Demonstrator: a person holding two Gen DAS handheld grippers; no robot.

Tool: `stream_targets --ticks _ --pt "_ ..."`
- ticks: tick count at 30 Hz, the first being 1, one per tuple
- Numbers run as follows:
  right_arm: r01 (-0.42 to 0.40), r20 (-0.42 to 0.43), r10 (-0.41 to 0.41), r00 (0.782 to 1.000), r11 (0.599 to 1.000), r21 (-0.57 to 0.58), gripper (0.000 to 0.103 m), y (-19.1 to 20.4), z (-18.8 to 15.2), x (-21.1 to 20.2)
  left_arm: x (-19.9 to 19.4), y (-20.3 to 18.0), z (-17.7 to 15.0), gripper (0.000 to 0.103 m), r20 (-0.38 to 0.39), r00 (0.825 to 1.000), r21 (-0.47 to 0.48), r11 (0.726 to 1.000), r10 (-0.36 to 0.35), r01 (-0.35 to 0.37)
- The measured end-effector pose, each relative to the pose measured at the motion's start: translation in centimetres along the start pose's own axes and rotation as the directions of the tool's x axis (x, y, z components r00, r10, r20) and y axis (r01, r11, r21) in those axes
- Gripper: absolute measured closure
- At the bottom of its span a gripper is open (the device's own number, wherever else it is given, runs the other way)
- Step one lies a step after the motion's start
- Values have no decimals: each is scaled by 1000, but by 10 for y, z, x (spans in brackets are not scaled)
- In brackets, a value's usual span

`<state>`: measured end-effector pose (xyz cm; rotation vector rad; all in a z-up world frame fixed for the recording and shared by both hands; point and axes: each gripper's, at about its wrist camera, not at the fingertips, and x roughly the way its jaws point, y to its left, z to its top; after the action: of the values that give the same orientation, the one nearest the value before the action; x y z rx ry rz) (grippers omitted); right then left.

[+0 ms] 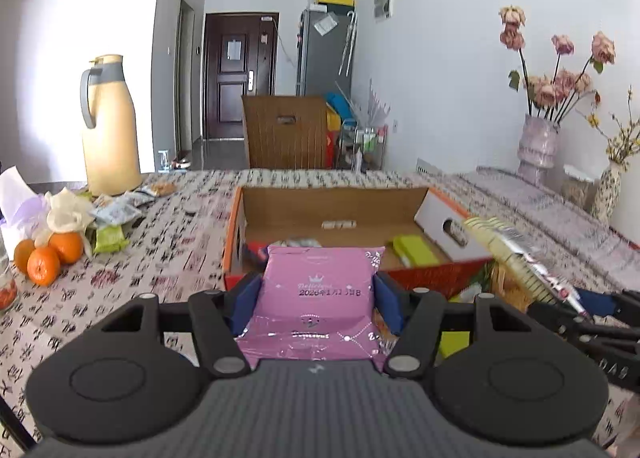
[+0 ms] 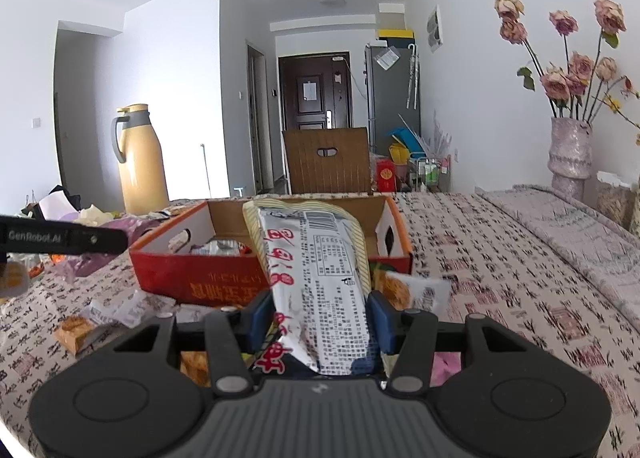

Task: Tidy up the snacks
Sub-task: 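Carry both packets over the box and open both grippers to drop them in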

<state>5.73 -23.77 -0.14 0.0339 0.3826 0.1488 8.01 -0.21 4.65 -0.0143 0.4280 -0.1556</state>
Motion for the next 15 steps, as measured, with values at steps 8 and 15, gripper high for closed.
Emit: stream_targets --ticks 8,15 --pt "-7 46 8 999 1000 -16 52 5 26 22 15 -11 22 41 48 999 12 1000 9 -10" --pt "-18 64 20 998 999 -30 52 13 54 50 38 -18 45 41 68 997 22 999 38 -40"
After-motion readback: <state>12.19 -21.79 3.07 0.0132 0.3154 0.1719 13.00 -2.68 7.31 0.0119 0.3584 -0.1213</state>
